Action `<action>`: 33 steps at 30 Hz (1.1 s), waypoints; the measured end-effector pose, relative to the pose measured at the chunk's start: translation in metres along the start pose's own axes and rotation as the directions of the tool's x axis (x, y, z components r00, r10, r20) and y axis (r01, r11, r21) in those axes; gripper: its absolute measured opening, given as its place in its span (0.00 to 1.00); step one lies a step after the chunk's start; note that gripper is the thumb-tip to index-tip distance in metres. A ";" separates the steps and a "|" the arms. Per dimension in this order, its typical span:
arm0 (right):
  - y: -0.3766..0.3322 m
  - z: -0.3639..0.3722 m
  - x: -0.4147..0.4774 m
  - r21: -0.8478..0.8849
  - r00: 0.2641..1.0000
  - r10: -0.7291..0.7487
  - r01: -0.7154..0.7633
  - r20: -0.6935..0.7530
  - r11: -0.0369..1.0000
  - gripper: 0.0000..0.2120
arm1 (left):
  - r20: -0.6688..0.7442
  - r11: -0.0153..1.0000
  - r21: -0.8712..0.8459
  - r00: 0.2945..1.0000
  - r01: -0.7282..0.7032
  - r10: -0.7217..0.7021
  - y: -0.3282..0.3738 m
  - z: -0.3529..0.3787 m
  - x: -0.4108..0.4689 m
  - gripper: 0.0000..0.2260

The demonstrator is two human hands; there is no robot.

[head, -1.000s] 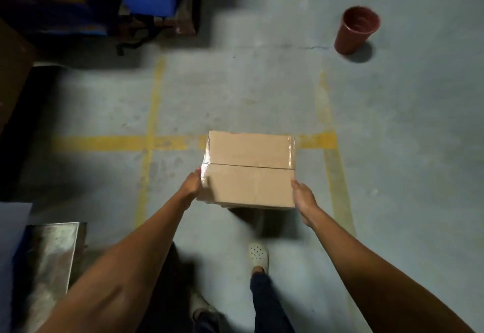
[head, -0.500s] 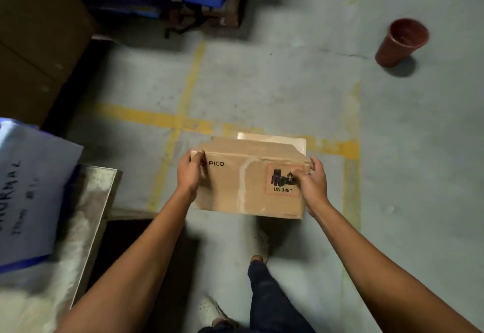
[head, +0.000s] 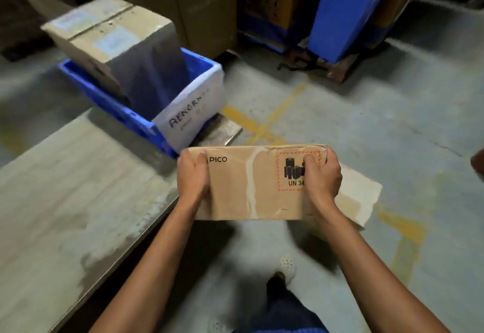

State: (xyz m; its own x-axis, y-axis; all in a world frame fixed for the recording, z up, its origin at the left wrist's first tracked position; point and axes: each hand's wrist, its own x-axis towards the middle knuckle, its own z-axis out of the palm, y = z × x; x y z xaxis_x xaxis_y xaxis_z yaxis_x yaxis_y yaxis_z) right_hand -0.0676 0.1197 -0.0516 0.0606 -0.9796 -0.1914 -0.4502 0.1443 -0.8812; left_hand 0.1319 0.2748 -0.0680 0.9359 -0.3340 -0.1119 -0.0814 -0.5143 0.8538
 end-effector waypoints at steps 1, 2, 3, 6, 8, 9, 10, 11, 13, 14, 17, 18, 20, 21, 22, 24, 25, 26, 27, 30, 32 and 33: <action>-0.012 0.012 -0.019 -0.011 0.999 -0.032 0.032 0.033 0.999 0.26 | -0.054 1.000 0.001 0.998 0.016 -0.016 -0.006 -0.029 -0.002 0.15; -0.021 0.024 -0.038 -0.007 0.996 -0.064 0.065 0.068 0.998 0.23 | -0.104 1.000 0.003 0.994 0.027 -0.026 -0.013 -0.058 -0.003 0.15; -0.029 0.037 -0.058 0.000 0.990 -0.099 0.099 0.106 0.995 0.22 | -0.146 0.999 0.010 0.988 0.043 -0.041 -0.020 -0.086 -0.006 0.15; -0.049 0.075 -0.117 0.020 0.958 -0.188 0.188 0.217 0.982 0.28 | -0.261 0.993 0.013 0.959 0.114 -0.107 -0.043 -0.164 -0.022 0.17; -0.060 0.100 -0.156 0.038 0.930 -0.225 0.223 0.290 0.974 0.30 | -0.339 0.987 -0.033 0.927 0.157 -0.159 -0.060 -0.211 -0.035 0.21; -0.066 0.111 -0.174 0.053 0.909 -0.258 0.254 0.326 0.966 0.31 | -0.373 0.981 -0.078 0.908 0.176 -0.193 -0.068 -0.231 -0.042 0.24; -0.071 0.122 -0.191 0.066 0.884 -0.295 0.292 0.362 0.954 0.31 | -0.409 0.974 -0.123 0.884 0.190 -0.225 -0.075 -0.249 -0.050 0.26; -0.075 0.130 -0.204 0.083 0.859 -0.329 0.323 0.391 0.943 0.30 | -0.443 0.969 -0.150 0.863 0.195 -0.242 -0.081 -0.264 -0.058 0.28; -0.081 0.150 -0.231 0.127 0.812 -0.368 0.350 0.452 0.928 0.28 | -0.508 0.971 -0.164 0.828 0.176 -0.236 -0.096 -0.294 -0.073 0.27; -0.083 0.160 -0.239 0.142 0.794 -0.378 0.354 0.476 0.924 0.27 | -0.529 0.972 -0.166 0.817 0.166 -0.229 -0.103 -0.305 -0.078 0.24; -0.095 0.194 -0.272 0.189 0.711 -0.416 0.379 0.566 0.906 0.20 | -0.622 0.956 -0.258 0.733 0.140 -0.275 -0.132 -0.342 -0.088 0.17; -0.099 0.206 -0.279 0.199 0.688 -0.420 0.380 0.591 0.903 0.17 | -0.643 0.944 -0.305 0.703 0.129 -0.304 -0.140 -0.352 -0.089 0.15; -0.106 0.230 -0.289 0.222 0.644 -0.442 0.397 0.625 0.891 0.13 | -0.668 0.919 -0.379 0.657 0.105 -0.350 -0.152 -0.367 -0.088 0.11; -0.110 0.240 -0.293 0.233 0.625 -0.443 0.391 0.643 0.891 0.12 | -0.672 0.906 -0.414 0.640 0.093 -0.373 -0.160 -0.373 -0.085 0.09; -0.112 0.253 -0.295 0.240 0.610 -0.435 0.377 0.662 0.895 0.12 | -0.672 0.890 -0.449 0.626 0.080 -0.396 -0.167 -0.378 -0.080 0.08; -0.115 0.279 -0.297 0.231 0.587 -0.406 0.351 0.701 0.907 0.10 | -0.692 0.868 -0.495 0.583 0.046 -0.426 -0.179 -0.383 -0.069 0.04; -0.117 0.291 -0.298 0.229 0.577 -0.386 0.327 0.720 0.917 0.10 | -0.708 0.865 -0.501 0.553 0.044 -0.439 -0.186 -0.385 -0.062 0.03; -0.116 0.305 -0.297 0.224 0.568 -0.370 0.311 0.735 0.923 0.10 | -0.721 0.865 -0.499 0.525 0.060 -0.452 -0.194 -0.385 -0.055 0.02; -0.117 0.316 -0.296 0.214 0.556 -0.358 0.308 0.750 0.927 0.10 | -0.730 0.865 -0.494 0.498 0.086 -0.467 -0.202 -0.385 -0.049 0.02; -0.110 0.349 -0.292 0.178 0.500 -0.341 0.346 0.796 0.921 0.09 | -0.728 0.850 -0.505 0.454 0.152 -0.514 -0.231 -0.380 -0.033 0.01; -0.100 0.367 -0.287 0.147 0.466 -0.322 0.372 0.824 0.916 0.07 | -0.724 0.845 -0.501 0.445 0.187 -0.527 -0.245 -0.374 -0.024 0.02; -0.094 0.376 -0.284 0.139 0.452 -0.316 0.383 0.834 0.913 0.07 | -0.723 0.847 -0.493 0.449 0.197 -0.525 -0.250 -0.372 -0.020 0.03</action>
State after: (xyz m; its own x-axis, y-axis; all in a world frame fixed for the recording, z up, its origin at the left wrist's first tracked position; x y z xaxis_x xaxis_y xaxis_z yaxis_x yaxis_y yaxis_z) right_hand 0.2920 0.4367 -0.0772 0.9129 -0.3717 -0.1685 -0.2642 -0.2236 -0.9382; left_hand 0.2613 0.7040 -0.0896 0.7109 0.6910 -0.1309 0.2842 -0.1121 0.9522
